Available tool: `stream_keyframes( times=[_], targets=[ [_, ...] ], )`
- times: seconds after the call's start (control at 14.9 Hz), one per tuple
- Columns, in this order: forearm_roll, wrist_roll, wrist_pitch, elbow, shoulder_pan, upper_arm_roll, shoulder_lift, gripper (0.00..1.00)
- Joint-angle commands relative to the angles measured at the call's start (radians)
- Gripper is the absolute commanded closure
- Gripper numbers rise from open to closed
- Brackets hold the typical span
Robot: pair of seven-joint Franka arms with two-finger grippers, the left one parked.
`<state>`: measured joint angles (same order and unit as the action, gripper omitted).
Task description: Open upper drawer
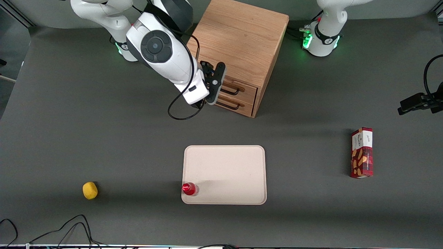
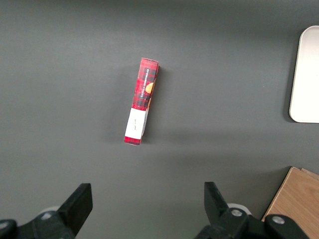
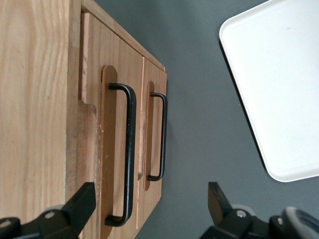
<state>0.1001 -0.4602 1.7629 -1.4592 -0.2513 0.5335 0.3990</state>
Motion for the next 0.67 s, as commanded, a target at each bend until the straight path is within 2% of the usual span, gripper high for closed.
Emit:
stream_keyframes(
  times=[0.0, 0.2, 0.4, 0.6],
  targets=[
    [-0.002, -0.023, -0.008, 0.022, -0.020, 0.003, 0.027, 0.00],
    [-0.002, -0.023, -0.008, 0.000, -0.022, 0.003, 0.038, 0.00],
    [-0.049, -0.025, -0.007, -0.013, -0.028, 0.003, 0.052, 0.00],
    [-0.053, -0.026, 0.022, -0.042, -0.028, 0.009, 0.052, 0.00]
  ],
)
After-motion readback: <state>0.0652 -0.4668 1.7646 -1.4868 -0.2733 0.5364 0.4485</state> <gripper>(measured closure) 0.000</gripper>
